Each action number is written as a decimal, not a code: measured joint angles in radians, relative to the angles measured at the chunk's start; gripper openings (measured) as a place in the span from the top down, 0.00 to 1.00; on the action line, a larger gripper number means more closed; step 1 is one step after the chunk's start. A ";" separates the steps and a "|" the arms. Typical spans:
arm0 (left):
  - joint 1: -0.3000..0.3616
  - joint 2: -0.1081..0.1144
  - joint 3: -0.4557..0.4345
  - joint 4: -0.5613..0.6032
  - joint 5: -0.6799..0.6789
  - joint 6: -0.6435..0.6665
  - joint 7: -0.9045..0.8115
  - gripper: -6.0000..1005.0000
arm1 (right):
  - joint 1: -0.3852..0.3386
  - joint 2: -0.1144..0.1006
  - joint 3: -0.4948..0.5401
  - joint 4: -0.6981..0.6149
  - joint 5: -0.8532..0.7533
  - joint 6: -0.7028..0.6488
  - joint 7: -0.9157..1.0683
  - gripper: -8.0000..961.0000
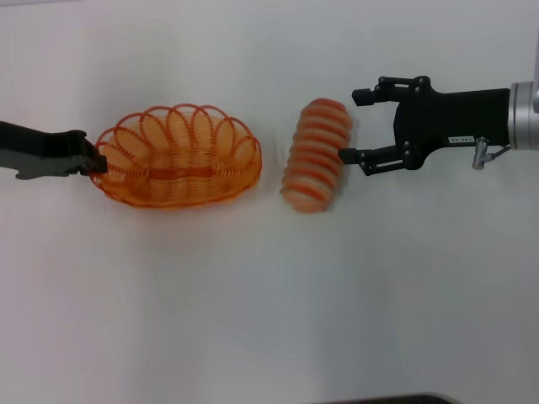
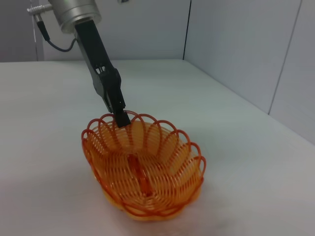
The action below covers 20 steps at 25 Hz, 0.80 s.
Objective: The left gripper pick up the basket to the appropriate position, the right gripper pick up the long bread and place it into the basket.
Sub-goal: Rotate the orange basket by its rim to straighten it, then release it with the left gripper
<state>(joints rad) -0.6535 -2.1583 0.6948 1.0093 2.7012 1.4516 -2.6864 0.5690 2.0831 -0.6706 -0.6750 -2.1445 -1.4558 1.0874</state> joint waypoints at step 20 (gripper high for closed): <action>0.000 0.005 -0.005 0.000 0.009 0.017 -0.007 0.47 | 0.000 0.000 0.001 0.008 0.000 0.001 -0.011 0.05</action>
<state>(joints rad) -0.6535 -2.1536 0.6903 1.0093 2.7098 1.4691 -2.6937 0.5691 2.0831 -0.6696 -0.6673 -2.1445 -1.4551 1.0768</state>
